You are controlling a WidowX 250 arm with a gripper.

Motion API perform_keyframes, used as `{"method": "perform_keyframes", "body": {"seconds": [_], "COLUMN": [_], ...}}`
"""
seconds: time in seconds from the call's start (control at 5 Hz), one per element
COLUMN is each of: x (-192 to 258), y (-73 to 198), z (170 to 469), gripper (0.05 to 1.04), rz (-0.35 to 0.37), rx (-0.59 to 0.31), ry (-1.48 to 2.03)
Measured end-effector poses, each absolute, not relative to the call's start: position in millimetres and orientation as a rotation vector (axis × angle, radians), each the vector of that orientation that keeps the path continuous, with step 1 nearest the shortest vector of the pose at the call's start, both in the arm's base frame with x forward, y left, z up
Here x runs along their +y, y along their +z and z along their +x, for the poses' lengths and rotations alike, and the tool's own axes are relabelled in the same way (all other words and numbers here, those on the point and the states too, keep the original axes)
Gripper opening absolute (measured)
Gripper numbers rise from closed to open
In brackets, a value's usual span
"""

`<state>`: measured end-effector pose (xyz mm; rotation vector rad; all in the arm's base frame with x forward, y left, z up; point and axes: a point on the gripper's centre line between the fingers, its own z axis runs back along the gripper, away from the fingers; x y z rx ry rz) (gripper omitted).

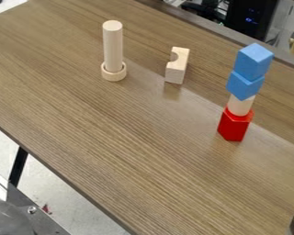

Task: Remove the cylinder from hole and put it in the center of the table

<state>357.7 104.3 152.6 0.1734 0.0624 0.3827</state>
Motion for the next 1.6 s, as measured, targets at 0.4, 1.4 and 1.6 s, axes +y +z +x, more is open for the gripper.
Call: {"method": "perform_keyframes", "body": {"seconds": [0.4,1.4,1.6], "x": [112,128,127], "y": [122,103,101], "z": [338,305,306], "gripper": [1.001,0.696,0.485], "rz": [0.056,0.039,0.032], "rx": [0.13,0.205,0.199], "ry": [0.416,0.455,0.454]}}
